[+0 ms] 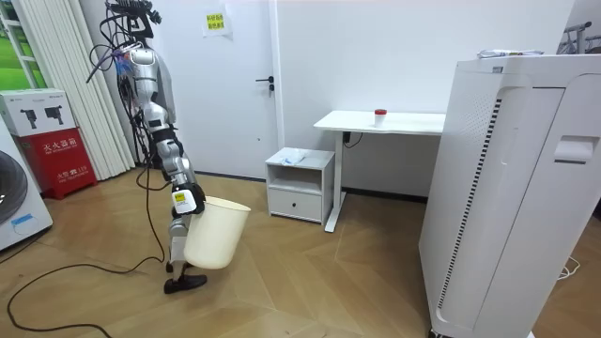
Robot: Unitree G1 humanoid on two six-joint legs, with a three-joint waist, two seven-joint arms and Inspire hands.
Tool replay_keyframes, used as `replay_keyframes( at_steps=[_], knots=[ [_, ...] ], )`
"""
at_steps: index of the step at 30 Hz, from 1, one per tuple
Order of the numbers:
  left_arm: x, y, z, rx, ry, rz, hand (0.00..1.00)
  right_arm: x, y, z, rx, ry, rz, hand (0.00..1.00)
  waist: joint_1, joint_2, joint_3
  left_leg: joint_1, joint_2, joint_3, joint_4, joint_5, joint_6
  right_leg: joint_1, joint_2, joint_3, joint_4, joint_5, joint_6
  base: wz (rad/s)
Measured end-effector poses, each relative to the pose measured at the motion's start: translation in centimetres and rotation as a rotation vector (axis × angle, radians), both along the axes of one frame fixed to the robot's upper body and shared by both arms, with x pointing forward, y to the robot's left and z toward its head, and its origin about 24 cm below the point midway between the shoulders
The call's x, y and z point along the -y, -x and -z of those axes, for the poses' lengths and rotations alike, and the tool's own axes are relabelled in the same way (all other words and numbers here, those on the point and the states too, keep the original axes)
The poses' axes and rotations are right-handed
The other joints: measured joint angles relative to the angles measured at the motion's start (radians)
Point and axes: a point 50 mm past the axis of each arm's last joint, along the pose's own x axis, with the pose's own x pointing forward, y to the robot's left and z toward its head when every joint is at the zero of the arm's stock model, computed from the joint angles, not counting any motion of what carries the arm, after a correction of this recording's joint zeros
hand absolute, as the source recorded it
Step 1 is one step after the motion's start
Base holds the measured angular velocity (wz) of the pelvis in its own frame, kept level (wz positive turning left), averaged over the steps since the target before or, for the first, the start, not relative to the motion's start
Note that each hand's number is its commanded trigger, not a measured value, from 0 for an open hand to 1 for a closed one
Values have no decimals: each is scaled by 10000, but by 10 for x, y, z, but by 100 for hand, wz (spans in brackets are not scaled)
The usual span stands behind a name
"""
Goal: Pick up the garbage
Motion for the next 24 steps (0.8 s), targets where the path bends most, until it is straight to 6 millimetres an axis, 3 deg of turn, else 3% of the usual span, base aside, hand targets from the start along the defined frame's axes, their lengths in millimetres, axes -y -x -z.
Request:
replay_keyframes(
  at_steps=[16,24],
  knots=[
    [-1,7,0,-167,-135,-213,0,-2,1,0,25,-2,98,100,40,-57,28,103,3,-13,-44,1,1,60,17,23,8,-1,1,0],
    [-2,10,-1,-367,-295,-136,0,-5,-2,1,-31,-133,-145,100,49,-243,23,63,-1,-68,33,0,-1,68,35,-76,14,-1,0,1]
  ],
)
